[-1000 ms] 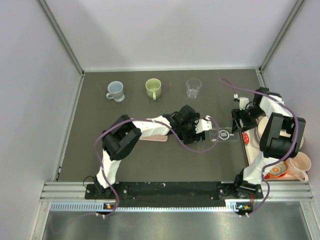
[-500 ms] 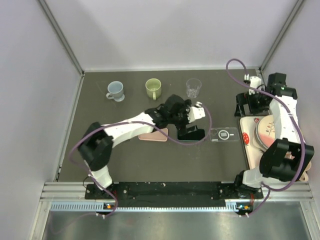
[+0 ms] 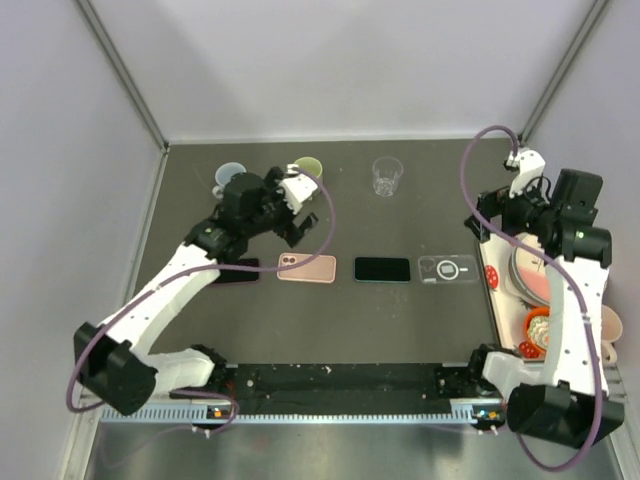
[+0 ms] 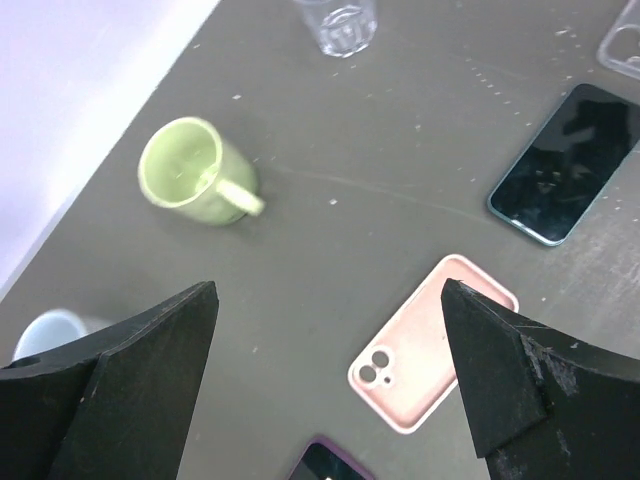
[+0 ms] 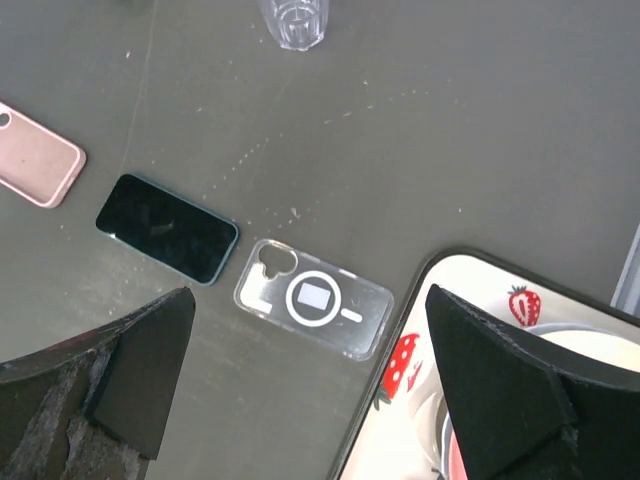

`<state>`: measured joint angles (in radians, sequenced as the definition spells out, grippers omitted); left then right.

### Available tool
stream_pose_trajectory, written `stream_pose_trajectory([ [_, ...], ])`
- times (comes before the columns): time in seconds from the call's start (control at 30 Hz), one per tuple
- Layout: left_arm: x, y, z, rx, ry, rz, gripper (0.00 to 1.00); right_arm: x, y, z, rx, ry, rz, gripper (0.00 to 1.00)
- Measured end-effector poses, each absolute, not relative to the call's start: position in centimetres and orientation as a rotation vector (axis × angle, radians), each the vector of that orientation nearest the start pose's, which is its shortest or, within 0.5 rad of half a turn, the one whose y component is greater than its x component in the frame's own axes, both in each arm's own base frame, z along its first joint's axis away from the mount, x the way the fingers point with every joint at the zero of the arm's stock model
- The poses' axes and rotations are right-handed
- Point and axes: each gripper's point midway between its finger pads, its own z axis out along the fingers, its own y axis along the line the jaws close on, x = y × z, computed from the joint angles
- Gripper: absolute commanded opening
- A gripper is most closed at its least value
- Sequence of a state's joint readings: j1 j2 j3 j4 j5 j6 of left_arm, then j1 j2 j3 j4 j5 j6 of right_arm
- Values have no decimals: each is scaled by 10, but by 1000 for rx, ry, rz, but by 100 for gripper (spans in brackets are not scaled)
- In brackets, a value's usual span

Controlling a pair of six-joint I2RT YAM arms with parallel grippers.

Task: Take the phone out of the phone case
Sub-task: Reset both arms

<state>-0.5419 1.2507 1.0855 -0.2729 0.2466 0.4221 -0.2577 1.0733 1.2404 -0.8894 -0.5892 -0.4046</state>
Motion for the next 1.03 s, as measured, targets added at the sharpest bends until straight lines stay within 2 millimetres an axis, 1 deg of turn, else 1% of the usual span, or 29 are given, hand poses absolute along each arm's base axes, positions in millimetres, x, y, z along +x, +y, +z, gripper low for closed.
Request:
stream_pose_trajectory([
  [0.17,316,-182,271,930,1698,-263,99,274,15,278,-387,1960,233,99],
  [0.23,314,-162,282,860,1687,-237,99,269,14,283,-364,1897,196,99],
  [0.33,312,-125,295,741,1680,-182,99,262,14,287,-342,1833,159,99],
  [0.43,311,-93,301,640,1687,-151,99,255,14,298,-319,1775,136,99],
  [0.57,313,-45,303,478,1714,-121,99,249,16,313,-295,1702,121,99],
  [0.63,310,-29,302,419,1722,-110,99,246,15,318,-276,1685,118,99],
  [0.67,308,-24,303,401,1719,-107,99,246,15,320,-267,1676,116,99],
  [0.7,305,-23,304,396,1713,-114,99,246,14,322,-261,1669,114,99],
  [0.83,298,-30,311,417,1681,-144,99,249,10,323,-224,1662,106,99],
  [1.03,296,-34,308,419,1685,-177,99,250,6,325,-190,1658,90,99],
])
